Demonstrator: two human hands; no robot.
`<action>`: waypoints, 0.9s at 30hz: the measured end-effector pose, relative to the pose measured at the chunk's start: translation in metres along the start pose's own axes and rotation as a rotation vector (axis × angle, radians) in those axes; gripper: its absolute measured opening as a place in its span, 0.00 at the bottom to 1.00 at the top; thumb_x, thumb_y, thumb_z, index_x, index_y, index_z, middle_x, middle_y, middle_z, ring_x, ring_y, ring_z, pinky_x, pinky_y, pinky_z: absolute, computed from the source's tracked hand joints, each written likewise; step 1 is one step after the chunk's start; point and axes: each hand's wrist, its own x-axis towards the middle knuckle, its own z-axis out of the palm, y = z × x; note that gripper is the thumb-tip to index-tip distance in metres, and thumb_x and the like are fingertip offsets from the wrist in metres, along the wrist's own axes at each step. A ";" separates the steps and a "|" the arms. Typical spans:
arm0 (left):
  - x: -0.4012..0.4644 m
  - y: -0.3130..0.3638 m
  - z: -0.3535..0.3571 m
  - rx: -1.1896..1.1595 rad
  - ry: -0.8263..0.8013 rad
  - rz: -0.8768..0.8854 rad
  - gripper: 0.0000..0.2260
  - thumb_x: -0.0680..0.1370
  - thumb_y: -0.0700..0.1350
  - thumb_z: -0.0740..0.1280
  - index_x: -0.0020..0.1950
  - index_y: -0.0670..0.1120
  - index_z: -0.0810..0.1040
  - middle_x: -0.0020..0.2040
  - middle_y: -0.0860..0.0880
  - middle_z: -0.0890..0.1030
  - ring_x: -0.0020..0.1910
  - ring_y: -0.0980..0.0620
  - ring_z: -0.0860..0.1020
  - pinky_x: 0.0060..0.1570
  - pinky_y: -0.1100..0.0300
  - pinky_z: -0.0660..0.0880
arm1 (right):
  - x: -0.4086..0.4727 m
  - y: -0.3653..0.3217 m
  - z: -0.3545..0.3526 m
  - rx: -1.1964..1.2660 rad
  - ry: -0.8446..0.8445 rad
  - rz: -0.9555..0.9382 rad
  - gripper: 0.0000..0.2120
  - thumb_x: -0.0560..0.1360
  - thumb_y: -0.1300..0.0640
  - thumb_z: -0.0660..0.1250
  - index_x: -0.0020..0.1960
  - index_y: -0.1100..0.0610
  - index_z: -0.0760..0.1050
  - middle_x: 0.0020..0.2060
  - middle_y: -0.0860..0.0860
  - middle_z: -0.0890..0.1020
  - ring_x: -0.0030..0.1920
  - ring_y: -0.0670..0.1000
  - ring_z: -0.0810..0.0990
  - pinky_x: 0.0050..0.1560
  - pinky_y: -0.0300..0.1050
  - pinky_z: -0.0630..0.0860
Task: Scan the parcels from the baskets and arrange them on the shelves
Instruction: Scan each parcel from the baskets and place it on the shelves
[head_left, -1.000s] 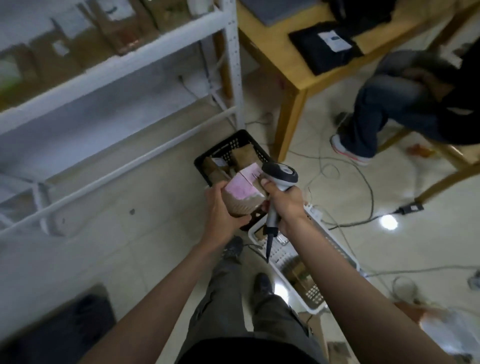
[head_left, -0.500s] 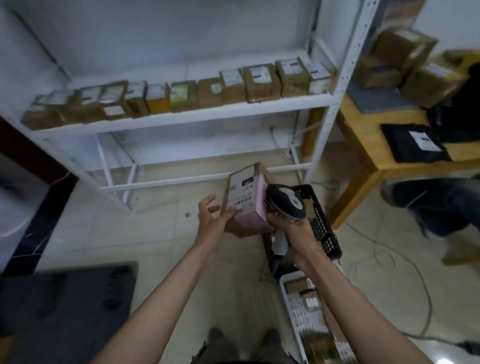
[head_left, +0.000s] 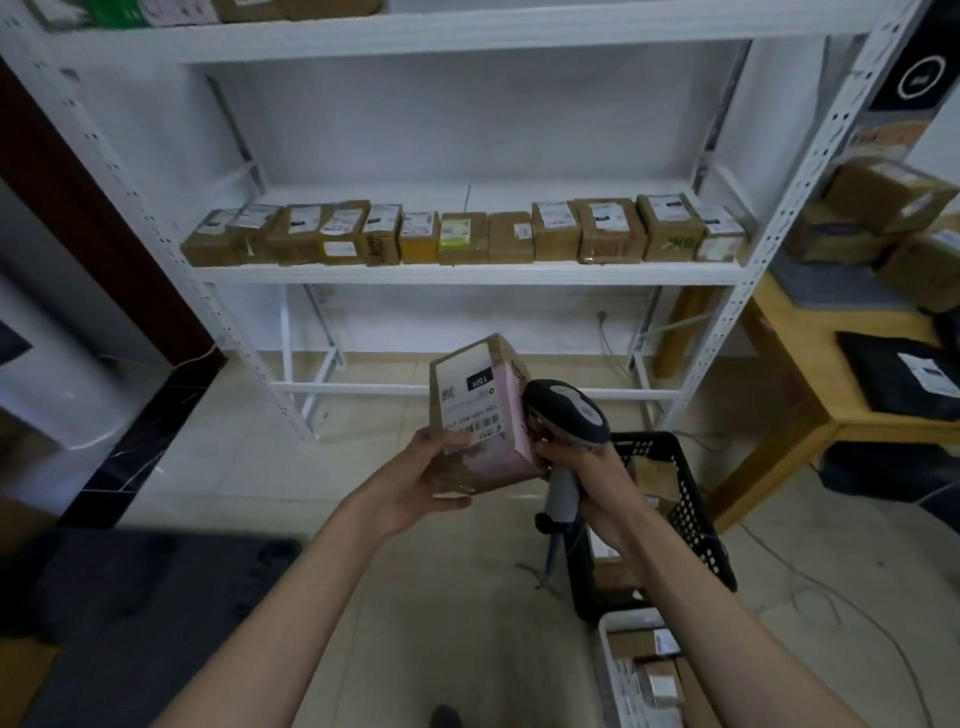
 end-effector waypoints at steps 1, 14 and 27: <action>-0.002 0.003 -0.004 0.005 -0.002 0.023 0.34 0.67 0.49 0.77 0.71 0.46 0.70 0.65 0.41 0.80 0.61 0.40 0.81 0.62 0.38 0.77 | 0.001 -0.002 0.004 -0.003 0.004 -0.010 0.21 0.73 0.70 0.72 0.65 0.59 0.79 0.57 0.60 0.85 0.61 0.63 0.81 0.63 0.63 0.78; 0.017 0.039 -0.030 0.031 0.180 0.283 0.29 0.71 0.43 0.79 0.68 0.49 0.71 0.55 0.47 0.86 0.52 0.44 0.85 0.55 0.46 0.82 | 0.007 -0.024 0.051 -0.166 0.232 -0.162 0.15 0.74 0.66 0.74 0.54 0.49 0.79 0.50 0.50 0.84 0.53 0.51 0.82 0.48 0.46 0.83; 0.045 0.095 -0.049 0.274 0.525 0.683 0.41 0.66 0.43 0.83 0.71 0.49 0.63 0.67 0.44 0.74 0.60 0.45 0.80 0.56 0.48 0.81 | -0.006 -0.070 0.104 -0.451 -0.063 -0.193 0.09 0.74 0.67 0.71 0.49 0.54 0.79 0.44 0.55 0.81 0.42 0.52 0.80 0.40 0.52 0.85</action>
